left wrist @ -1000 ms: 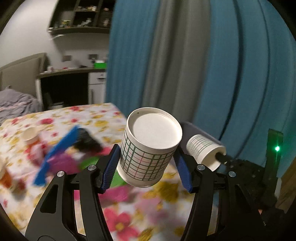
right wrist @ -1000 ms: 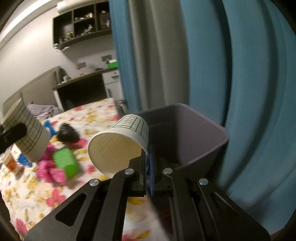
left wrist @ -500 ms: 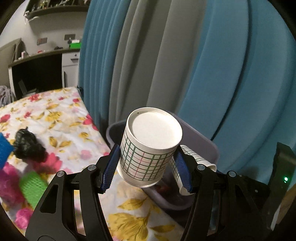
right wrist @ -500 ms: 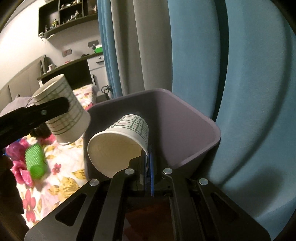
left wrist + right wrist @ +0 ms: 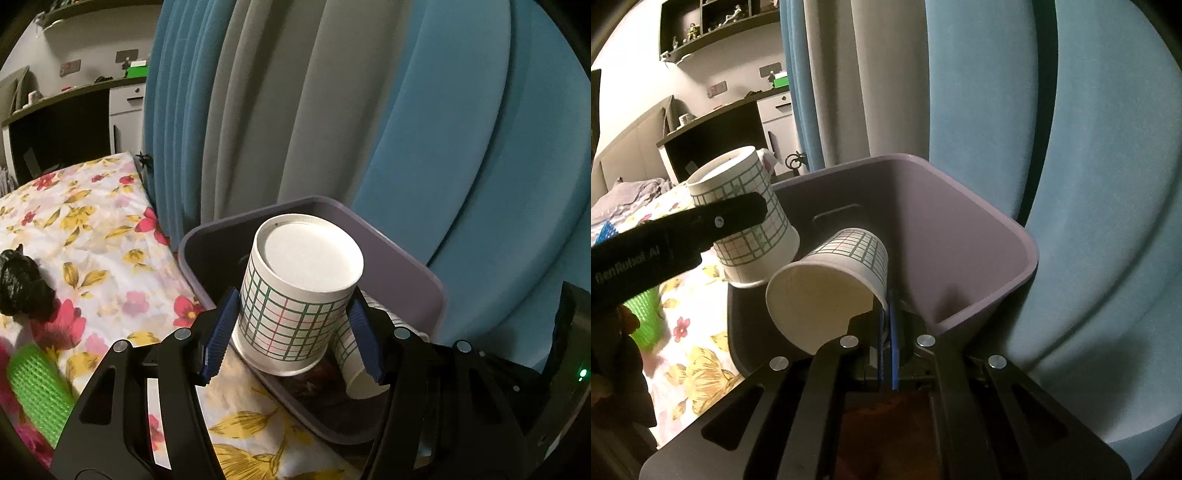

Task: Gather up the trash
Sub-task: 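Carry both paper cups over the grey bin and release them, then move both tools back over the table toward the remaining trash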

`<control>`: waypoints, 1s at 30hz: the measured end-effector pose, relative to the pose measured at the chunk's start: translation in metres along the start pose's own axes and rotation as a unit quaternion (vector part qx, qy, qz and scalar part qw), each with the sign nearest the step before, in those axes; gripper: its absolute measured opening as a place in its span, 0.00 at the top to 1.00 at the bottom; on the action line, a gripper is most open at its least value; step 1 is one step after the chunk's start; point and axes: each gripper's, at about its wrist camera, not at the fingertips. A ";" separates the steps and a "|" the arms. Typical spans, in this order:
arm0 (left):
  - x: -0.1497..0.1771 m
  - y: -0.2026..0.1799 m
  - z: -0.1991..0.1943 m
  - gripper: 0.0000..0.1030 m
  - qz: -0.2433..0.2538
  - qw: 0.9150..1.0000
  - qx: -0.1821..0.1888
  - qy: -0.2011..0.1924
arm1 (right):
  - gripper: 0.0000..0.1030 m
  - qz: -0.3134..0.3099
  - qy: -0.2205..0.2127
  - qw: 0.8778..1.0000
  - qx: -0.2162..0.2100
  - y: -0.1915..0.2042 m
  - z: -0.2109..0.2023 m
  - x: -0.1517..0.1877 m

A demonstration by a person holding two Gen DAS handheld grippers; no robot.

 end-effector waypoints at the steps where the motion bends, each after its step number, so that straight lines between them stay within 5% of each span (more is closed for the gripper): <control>1: -0.001 -0.001 0.002 0.43 -0.001 1.000 0.003 0.002 | 0.96 0.001 0.002 1.000 0.001 -0.001 0.001 0.000; 22: 0.007 0.000 0.026 0.41 -0.012 0.999 -0.005 0.032 | 0.95 -0.007 0.006 1.000 -0.004 -0.001 0.003 0.002; 26: 0.006 0.004 0.023 0.31 -0.019 0.999 -0.013 0.026 | 0.73 -0.006 0.000 1.000 -0.002 -0.001 0.003 0.002; 30: 0.005 0.008 0.015 0.25 -0.027 0.999 -0.025 0.016 | 0.70 -0.005 -0.007 1.000 0.004 -0.002 0.000 0.002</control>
Point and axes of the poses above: each gripper's, at about its wrist camera, not at the fingertips, and z roughly the way its jaws point, y to its left, x to its underside, and after that the axes turned 12 degrees about -z, right-handed
